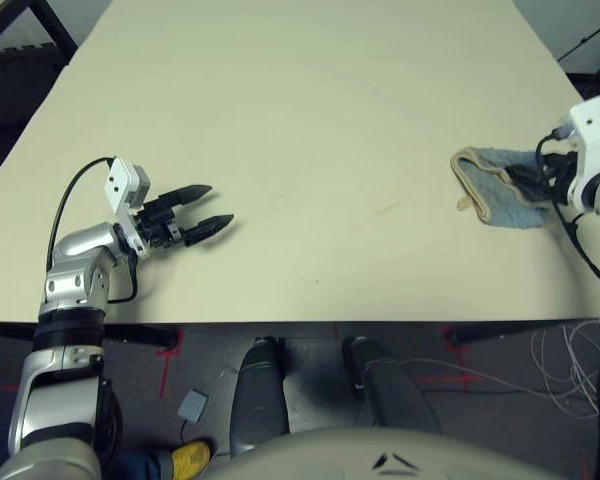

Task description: Wipe the water off the table with a rag.

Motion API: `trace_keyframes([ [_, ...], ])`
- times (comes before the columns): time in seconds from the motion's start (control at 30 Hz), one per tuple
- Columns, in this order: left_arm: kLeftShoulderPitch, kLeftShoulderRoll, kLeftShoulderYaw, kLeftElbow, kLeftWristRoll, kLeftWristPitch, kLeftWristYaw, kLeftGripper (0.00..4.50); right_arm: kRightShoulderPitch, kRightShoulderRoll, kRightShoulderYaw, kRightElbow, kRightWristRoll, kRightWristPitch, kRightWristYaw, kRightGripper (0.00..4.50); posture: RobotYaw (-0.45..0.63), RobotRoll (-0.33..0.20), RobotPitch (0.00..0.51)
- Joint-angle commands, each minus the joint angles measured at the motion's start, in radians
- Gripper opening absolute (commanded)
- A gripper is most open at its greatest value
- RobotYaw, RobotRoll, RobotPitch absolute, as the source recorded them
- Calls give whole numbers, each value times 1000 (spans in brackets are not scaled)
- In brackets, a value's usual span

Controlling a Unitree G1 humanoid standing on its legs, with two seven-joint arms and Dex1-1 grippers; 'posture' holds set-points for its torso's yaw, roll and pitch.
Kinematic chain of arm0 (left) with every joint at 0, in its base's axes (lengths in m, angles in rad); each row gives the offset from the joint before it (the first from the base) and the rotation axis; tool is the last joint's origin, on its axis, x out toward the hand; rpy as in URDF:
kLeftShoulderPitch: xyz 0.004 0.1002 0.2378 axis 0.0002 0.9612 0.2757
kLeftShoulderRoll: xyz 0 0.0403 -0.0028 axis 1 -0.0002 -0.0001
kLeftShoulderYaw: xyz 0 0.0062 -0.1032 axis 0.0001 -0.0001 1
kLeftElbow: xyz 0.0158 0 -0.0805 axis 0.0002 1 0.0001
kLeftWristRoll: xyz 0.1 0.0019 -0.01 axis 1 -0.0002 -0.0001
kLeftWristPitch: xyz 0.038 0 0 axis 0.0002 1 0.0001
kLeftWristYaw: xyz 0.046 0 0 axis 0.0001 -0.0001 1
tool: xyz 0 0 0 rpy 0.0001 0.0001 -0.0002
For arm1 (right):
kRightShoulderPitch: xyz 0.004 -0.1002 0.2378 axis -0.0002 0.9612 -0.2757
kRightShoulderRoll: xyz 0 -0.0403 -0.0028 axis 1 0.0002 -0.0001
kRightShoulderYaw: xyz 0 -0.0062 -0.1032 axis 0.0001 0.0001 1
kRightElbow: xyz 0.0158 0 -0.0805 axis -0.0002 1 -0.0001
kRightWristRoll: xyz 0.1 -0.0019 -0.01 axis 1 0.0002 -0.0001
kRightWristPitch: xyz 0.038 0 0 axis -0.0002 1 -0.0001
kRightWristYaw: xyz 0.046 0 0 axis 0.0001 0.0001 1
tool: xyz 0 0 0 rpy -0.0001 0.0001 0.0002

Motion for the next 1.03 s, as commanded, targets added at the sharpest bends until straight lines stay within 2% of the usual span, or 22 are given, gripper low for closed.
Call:
trace_keyframes([
  [0.03,-23,-33,59,10,-36,6,74,4500,-5,11,-98,47,49,-153,-1,4450,-152,0,175],
  [0.2,-52,-92,162,3,-82,8,242,4500,12,69,-231,88,151,-281,5,4450,-136,0,184],
  [0.3,-83,-111,225,50,-58,-51,391,4500,41,100,-292,143,202,-376,36,4450,-114,0,190],
  [0.4,-104,-92,241,113,-15,-111,477,4500,64,116,-321,207,215,-458,46,4450,-98,0,193],
  [0.63,-179,-29,256,286,65,-262,597,4500,84,141,-362,307,241,-576,34,4450,-86,0,189],
  [1.03,-242,5,243,407,79,-320,628,4500,82,163,-366,328,258,-635,19,4450,-104,0,174],
])
